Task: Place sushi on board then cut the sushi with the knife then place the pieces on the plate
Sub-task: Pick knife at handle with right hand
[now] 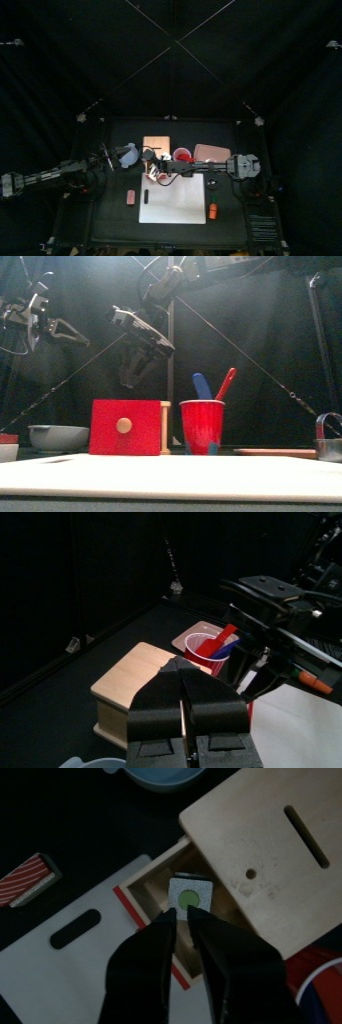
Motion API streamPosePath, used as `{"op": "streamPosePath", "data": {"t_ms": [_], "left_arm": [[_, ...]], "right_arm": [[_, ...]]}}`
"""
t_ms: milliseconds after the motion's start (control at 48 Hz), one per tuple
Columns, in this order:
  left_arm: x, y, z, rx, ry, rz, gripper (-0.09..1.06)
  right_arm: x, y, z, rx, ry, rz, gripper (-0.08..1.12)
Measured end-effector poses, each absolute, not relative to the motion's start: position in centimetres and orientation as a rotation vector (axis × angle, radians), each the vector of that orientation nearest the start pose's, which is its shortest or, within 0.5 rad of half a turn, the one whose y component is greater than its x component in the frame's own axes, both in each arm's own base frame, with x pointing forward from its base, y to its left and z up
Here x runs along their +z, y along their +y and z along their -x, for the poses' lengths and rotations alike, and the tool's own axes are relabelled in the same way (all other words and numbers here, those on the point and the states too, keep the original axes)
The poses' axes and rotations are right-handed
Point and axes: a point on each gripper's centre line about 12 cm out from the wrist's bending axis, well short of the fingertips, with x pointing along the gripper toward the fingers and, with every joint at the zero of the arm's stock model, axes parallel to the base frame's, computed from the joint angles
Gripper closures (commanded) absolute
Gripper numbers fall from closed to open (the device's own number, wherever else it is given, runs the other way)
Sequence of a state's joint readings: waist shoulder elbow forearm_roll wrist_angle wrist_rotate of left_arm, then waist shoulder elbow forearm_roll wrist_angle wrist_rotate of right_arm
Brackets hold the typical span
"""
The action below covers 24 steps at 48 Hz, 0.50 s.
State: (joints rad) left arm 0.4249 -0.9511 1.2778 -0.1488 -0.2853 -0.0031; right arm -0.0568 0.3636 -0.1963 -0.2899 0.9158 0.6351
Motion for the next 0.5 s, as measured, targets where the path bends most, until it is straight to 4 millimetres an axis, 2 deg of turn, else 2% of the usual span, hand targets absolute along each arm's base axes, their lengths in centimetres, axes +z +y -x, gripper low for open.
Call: {"op": "streamPosePath", "data": {"t_ms": [250, 375, 500], "left_arm": [[24.9, 8.4, -17.3, 0.469, 0.004, 0.150, 0.90], [24.9, 8.4, -17.3, 0.469, 0.004, 0.150, 0.90], [24.9, 8.4, -17.3, 0.471, 0.002, 0.150, 0.90]], "right_arm": [[23.9, -5.0, -50.8, -0.494, 0.993, -0.290, 0.46], [23.8, -5.1, -50.1, -0.541, 1.055, -0.254, 0.45], [24.2, -4.5, -50.3, -0.534, 1.051, -0.225, 0.45]]}}
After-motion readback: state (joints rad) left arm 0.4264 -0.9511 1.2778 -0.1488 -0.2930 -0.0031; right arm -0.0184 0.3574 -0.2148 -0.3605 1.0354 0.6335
